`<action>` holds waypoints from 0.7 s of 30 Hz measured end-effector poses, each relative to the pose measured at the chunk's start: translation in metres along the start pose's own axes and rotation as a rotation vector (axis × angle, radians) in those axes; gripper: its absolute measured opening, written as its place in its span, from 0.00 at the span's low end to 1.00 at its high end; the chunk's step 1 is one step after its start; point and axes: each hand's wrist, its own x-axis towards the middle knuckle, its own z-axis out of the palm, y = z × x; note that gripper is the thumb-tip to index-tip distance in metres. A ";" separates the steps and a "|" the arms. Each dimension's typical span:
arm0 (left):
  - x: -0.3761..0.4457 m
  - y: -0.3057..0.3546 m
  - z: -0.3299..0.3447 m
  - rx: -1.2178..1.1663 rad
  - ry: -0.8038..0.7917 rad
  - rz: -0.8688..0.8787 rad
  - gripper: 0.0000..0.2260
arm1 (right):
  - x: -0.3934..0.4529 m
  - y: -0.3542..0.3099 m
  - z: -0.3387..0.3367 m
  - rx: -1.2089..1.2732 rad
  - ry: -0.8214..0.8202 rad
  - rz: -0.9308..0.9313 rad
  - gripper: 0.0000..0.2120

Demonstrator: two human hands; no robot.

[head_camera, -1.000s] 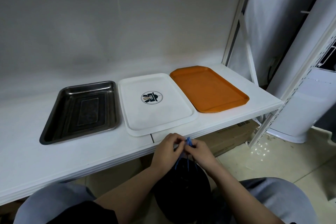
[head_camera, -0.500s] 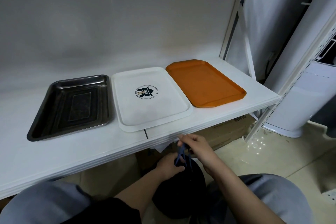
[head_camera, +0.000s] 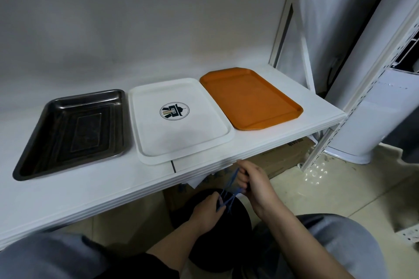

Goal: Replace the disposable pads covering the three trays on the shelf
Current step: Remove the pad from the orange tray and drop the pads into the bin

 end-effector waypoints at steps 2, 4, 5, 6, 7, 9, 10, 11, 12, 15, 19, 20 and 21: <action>-0.002 -0.002 0.001 -0.130 -0.017 -0.035 0.08 | 0.002 -0.003 -0.005 -0.068 -0.007 0.009 0.19; -0.007 -0.003 0.001 -0.236 -0.031 -0.038 0.11 | 0.003 -0.009 -0.007 -0.151 -0.004 -0.006 0.19; -0.009 -0.003 0.001 -0.253 -0.037 -0.019 0.16 | 0.004 -0.012 -0.007 -0.187 0.000 -0.018 0.18; -0.010 -0.003 0.000 -0.211 -0.031 0.007 0.22 | 0.004 -0.015 -0.006 -0.220 -0.010 -0.025 0.17; -0.010 -0.003 -0.001 -0.121 -0.011 0.037 0.30 | 0.004 -0.017 -0.004 -0.252 -0.035 -0.026 0.16; -0.006 -0.004 0.000 0.057 0.035 0.075 0.41 | 0.001 -0.020 0.002 -0.302 -0.106 -0.012 0.15; -0.002 -0.003 0.000 0.107 0.033 0.070 0.42 | 0.000 -0.020 0.005 -0.312 -0.137 -0.004 0.16; 0.001 -0.002 0.001 0.136 0.019 0.055 0.39 | -0.001 -0.021 0.007 -0.321 -0.159 -0.003 0.16; 0.003 0.000 0.001 0.143 0.002 0.030 0.32 | -0.002 -0.020 0.008 -0.332 -0.173 -0.009 0.16; 0.005 0.003 0.004 0.089 -0.016 -0.053 0.08 | -0.002 -0.020 0.007 -0.347 -0.158 -0.059 0.17; 0.008 0.000 0.012 0.170 -0.034 -0.092 0.12 | 0.004 -0.015 -0.002 -0.442 -0.034 -0.210 0.19; 0.009 -0.001 0.014 0.186 -0.040 -0.092 0.15 | 0.006 -0.012 -0.005 -0.483 0.008 -0.240 0.19; 0.010 -0.001 0.016 0.195 -0.046 -0.089 0.17 | 0.009 -0.010 -0.008 -0.527 0.046 -0.271 0.20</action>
